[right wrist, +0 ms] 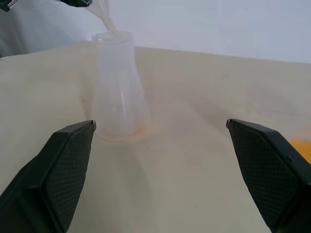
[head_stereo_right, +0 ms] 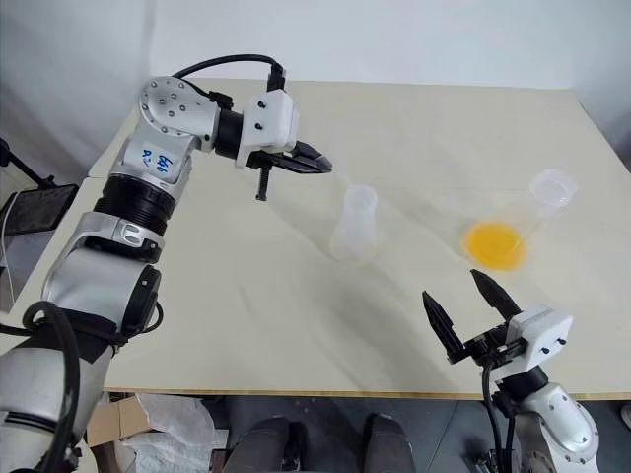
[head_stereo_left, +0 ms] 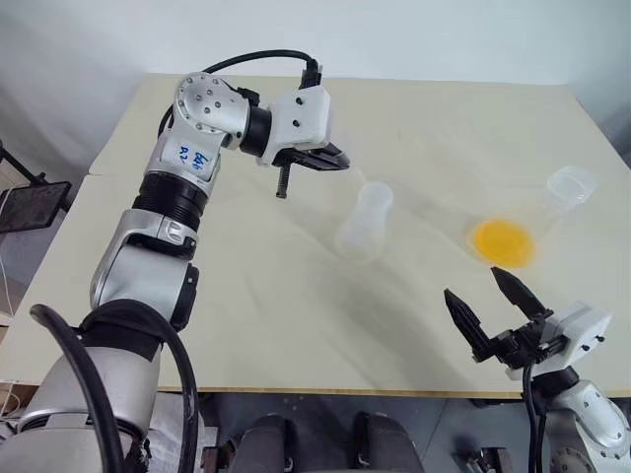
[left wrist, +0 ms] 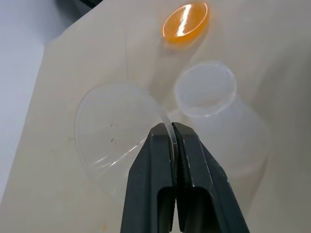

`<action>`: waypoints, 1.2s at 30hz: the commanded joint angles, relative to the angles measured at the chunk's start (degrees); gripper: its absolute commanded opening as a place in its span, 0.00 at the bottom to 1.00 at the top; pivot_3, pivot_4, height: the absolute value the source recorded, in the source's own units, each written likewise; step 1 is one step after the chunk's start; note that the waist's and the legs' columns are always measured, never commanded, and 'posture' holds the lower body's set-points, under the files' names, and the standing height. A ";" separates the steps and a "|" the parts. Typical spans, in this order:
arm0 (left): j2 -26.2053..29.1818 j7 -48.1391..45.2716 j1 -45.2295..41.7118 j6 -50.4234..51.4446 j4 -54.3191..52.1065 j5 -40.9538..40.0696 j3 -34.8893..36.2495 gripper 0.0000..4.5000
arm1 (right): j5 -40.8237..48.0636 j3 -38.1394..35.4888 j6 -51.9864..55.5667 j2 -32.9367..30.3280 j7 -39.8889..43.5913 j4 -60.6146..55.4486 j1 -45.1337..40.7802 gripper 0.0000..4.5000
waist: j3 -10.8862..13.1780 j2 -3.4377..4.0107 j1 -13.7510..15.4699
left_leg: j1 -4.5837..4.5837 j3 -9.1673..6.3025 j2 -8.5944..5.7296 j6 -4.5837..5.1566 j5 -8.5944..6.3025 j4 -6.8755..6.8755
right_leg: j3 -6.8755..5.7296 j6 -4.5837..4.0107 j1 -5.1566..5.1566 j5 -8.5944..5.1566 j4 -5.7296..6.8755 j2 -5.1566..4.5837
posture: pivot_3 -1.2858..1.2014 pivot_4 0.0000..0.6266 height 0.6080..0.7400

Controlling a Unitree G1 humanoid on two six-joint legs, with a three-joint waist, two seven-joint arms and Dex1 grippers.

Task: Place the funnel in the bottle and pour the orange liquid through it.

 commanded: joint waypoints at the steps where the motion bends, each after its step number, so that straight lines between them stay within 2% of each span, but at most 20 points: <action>1: 1.78 0.54 -2.15 -0.16 0.34 -0.56 2.27 0.00 | 0.57 -0.06 0.23 -1.13 0.16 -0.10 -1.02 1.00 | 0.00 0.00 0.01 | 0.00 -0.01 0.00 0.00 0.00 0.00 | 0.00 0.00 0.00 0.00 0.00 0.00 | 0.52 0.24 1.00; 15: 0.19 -8.00 -3.35 3.53 -5.37 -4.60 3.44 0.00 | 1.86 0.41 -0.14 0.36 -1.17 -1.03 -4.30 1.00 | 0.01 -0.01 0.02 | -0.03 0.01 -0.01 0.00 0.00 0.02 | -0.05 0.00 0.00 0.00 0.02 -0.01 | 0.52 0.24 1.00; 21: -1.11 -8.82 -2.78 4.04 -7.03 -3.80 2.47 0.00 | 2.76 -0.05 -0.69 2.10 -2.92 -1.38 -5.95 1.00 | 0.00 -0.01 0.01 | -0.03 0.01 -0.01 0.00 0.00 0.03 | -0.05 0.00 0.00 0.00 0.04 -0.01 | 0.52 0.24 1.00; 35: -4.26 -7.46 -0.95 -1.94 -4.23 -0.17 -1.16 0.00 | 1.70 0.61 -2.13 2.81 -3.42 -1.75 -4.71 1.00 | 0.00 -0.01 0.00 | -0.03 0.03 -0.01 0.00 0.00 0.02 | -0.04 0.00 0.00 0.00 0.04 0.00 | 0.52 0.24 1.00; 36: -4.28 -7.58 -0.98 -2.00 -4.07 -0.07 -1.20 0.11 | 1.66 0.64 -2.15 2.83 -3.45 -1.76 -4.70 1.00 | 0.00 -0.01 -0.01 | -0.03 0.03 -0.01 0.00 0.00 0.03 | -0.04 0.00 0.00 0.00 0.04 0.00 | 0.52 0.24 1.00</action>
